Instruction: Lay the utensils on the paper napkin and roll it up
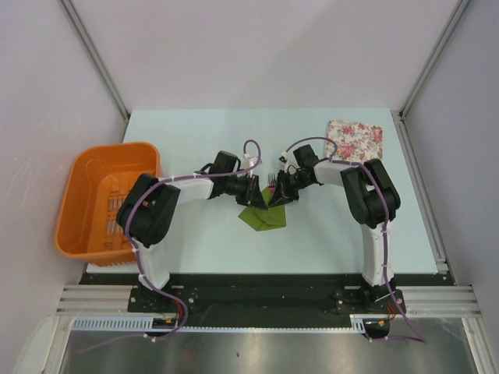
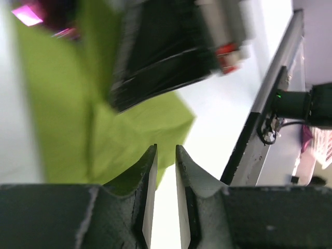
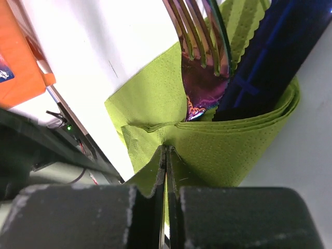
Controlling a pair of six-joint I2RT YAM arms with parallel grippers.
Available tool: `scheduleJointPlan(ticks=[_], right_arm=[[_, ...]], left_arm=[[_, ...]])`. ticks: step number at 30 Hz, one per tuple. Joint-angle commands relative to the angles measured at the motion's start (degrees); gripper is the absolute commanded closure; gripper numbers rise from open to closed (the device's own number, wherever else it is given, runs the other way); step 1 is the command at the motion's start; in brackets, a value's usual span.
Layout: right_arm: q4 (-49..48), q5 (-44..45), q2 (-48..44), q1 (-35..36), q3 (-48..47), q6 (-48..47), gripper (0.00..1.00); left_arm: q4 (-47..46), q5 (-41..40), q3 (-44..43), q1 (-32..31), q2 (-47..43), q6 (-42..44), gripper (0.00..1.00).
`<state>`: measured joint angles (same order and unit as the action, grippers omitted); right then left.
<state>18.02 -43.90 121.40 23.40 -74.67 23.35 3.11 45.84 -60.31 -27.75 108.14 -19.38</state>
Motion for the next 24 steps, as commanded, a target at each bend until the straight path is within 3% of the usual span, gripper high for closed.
scheduleJointPlan(ticks=[1,7,13,24], right_arm=[[-0.62,4.53,3.49,0.33,0.85,-0.68,1.0],[-0.44,3.65,2.61,-0.28,0.58,-0.94,1.0],[-0.44,1.54,1.29,-0.55,-0.47,-0.33,1.0],[1.84,-1.63,-8.01,-3.44,-4.87,1.43,0.8]], left_arm=[[-6.89,1.97,0.2,-3.63,-1.35,-1.27,0.74],[-10.32,-0.23,0.46,-4.42,3.48,-5.94,0.77],[-4.17,-4.45,-0.6,-4.68,8.31,-2.86,0.87],[-1.97,-5.86,-0.33,-3.81,11.13,-0.93,0.98]])
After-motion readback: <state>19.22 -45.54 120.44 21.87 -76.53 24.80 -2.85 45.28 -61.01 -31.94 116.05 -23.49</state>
